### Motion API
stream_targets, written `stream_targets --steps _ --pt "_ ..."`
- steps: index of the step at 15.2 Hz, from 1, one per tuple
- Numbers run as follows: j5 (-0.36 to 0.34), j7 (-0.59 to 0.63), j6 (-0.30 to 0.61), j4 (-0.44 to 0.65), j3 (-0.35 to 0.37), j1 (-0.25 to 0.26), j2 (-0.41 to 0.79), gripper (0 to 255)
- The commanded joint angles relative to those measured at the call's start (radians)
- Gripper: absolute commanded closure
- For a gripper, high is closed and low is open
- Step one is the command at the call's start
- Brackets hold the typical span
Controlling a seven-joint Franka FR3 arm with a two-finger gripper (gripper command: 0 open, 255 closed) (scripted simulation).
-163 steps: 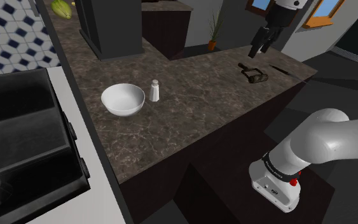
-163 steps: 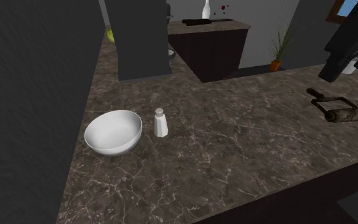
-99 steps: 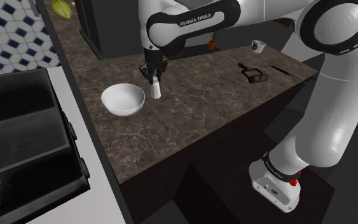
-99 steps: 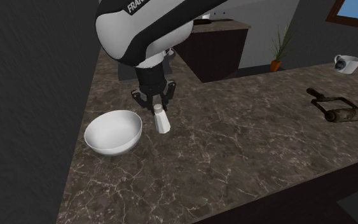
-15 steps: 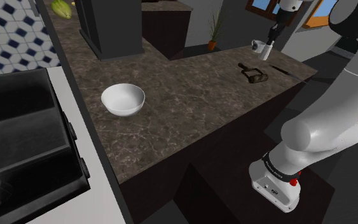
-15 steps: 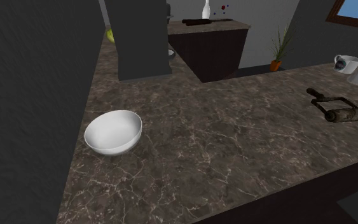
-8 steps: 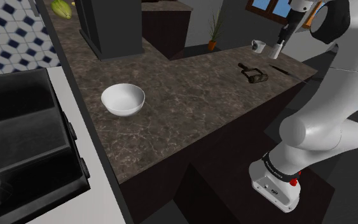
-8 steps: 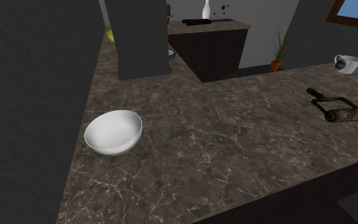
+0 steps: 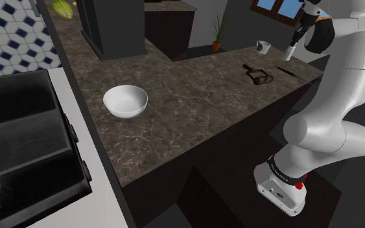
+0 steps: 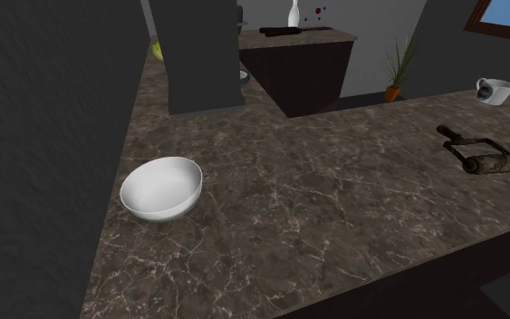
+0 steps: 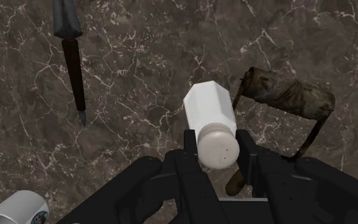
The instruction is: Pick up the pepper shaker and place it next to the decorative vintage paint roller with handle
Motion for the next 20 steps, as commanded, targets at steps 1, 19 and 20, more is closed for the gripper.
stream_targets --steps 1,19,20 --pt "-0.002 -0.002 0.033 -0.04 0.0 0.006 -0.008 255" --pt "-0.005 -0.004 0.293 -0.33 0.002 0.043 -0.034 255" --pt "-0.004 -0.004 0.306 -0.341 0.002 0.044 -0.032 255"
